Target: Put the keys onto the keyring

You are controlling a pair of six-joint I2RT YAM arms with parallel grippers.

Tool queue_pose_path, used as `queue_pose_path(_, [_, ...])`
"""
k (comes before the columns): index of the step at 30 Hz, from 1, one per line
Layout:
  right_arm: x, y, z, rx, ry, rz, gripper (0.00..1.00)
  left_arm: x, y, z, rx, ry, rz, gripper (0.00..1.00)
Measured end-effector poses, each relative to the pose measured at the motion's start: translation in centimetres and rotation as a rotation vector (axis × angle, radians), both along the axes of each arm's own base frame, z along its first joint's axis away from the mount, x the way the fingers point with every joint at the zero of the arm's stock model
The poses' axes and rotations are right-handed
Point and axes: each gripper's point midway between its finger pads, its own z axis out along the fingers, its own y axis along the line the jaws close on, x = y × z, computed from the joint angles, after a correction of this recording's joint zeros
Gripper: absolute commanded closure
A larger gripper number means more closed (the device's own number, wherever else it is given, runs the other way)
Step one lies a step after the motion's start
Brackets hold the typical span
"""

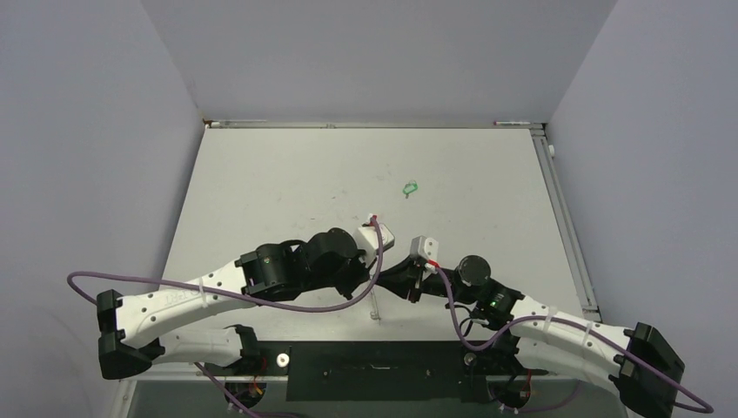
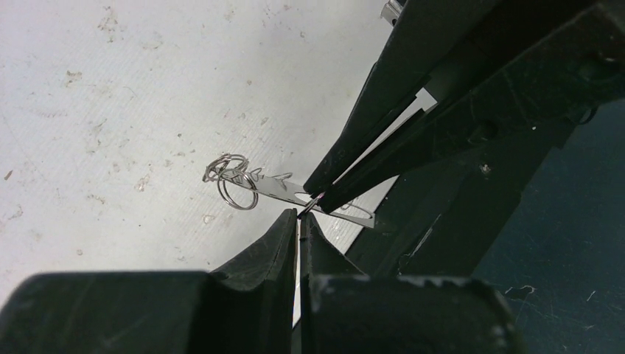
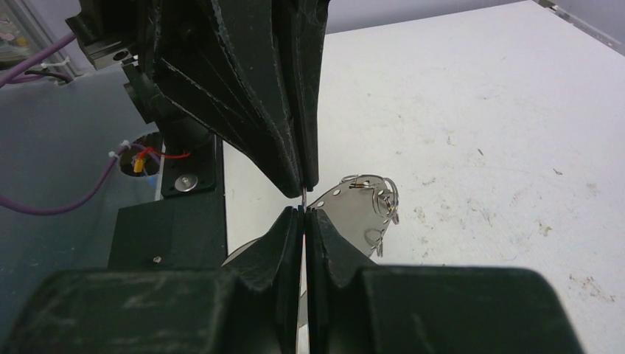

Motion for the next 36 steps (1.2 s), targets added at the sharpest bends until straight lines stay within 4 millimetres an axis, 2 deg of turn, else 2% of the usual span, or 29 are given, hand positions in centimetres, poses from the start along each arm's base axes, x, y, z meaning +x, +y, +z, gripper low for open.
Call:
queue_pose_path(2, [-0.1,-0.1,0.3,0.008,-0.006,0.009,0.95,-0.1,-0.1,0.3,-0.01,-0.005,-0.005,0.97])
queue_pose_path(9, [-0.4,-0.2,0.9,0.033,-0.009,0.034,0.95,-0.2,0.0,0.9,-0.033,-0.018,-0.008,0.5])
queue_pose_path(11, [-0.5,-0.2,1.2,0.046,-0.01,0.038,0.95,-0.3,0.1,1.4,-0.062,-0.022,-0.011,0.42])
queue_pose_path(15, [-0.7,-0.3,2.3,0.088,-0.021,0.049,0.95,-0.6,0.5,3.1,-0.155,-0.048,-0.011,0.41])
queue_pose_path(21, [-1.1,-0.9,4.7,0.211,-0.038,0.047,0.95,-1.7,2.5,6.4,-0.422,-0.117,-0.008,0.53])
queue_pose_path(25, [-1.6,-1.5,6.6,0.325,-0.038,0.055,0.95,-2.7,3.2,8.4,-0.596,-0.157,-0.042,0.53])
queue_pose_path(29, [-1.9,-1.8,8.5,0.428,-0.031,0.072,0.95,-3.4,2.7,9.6,-0.703,-0.172,-0.088,0.55])
queue_pose_path(36, [-2.4,-1.9,10.9,0.558,-0.004,0.113,0.95,-4.0,0.9,10.3,-0.796,-0.183,-0.154,0.66])
